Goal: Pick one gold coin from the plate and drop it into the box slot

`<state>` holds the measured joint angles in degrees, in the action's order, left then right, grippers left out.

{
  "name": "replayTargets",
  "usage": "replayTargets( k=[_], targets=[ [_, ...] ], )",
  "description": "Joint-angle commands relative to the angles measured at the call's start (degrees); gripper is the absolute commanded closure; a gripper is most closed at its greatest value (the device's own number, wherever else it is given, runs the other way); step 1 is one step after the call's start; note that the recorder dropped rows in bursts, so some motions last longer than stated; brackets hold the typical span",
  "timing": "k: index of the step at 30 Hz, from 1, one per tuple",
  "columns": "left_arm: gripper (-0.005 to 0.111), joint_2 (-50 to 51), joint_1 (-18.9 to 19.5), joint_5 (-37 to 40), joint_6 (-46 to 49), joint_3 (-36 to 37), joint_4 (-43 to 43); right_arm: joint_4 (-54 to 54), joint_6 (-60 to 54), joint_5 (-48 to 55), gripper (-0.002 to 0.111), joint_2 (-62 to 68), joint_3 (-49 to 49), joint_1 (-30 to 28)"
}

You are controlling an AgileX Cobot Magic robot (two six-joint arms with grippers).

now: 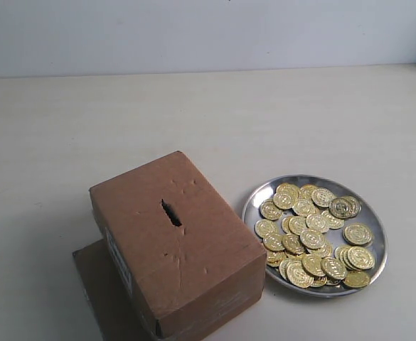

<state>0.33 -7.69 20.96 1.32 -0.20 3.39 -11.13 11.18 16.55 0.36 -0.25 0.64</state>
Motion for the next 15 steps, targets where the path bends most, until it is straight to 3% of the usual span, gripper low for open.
replayTargets(
  k=[1, 15],
  targets=[
    [0.107, -0.33, -0.45, -0.3, -0.04, 0.2, -0.46, 3.78, -5.1, 0.53, 0.108, -0.36, 0.25, -0.27],
    [0.107, -0.33, -0.45, -0.3, -0.04, 0.2, -0.46, 6.49, -11.18, 1.19, 0.108, -0.36, 0.25, -0.27]
  ],
)
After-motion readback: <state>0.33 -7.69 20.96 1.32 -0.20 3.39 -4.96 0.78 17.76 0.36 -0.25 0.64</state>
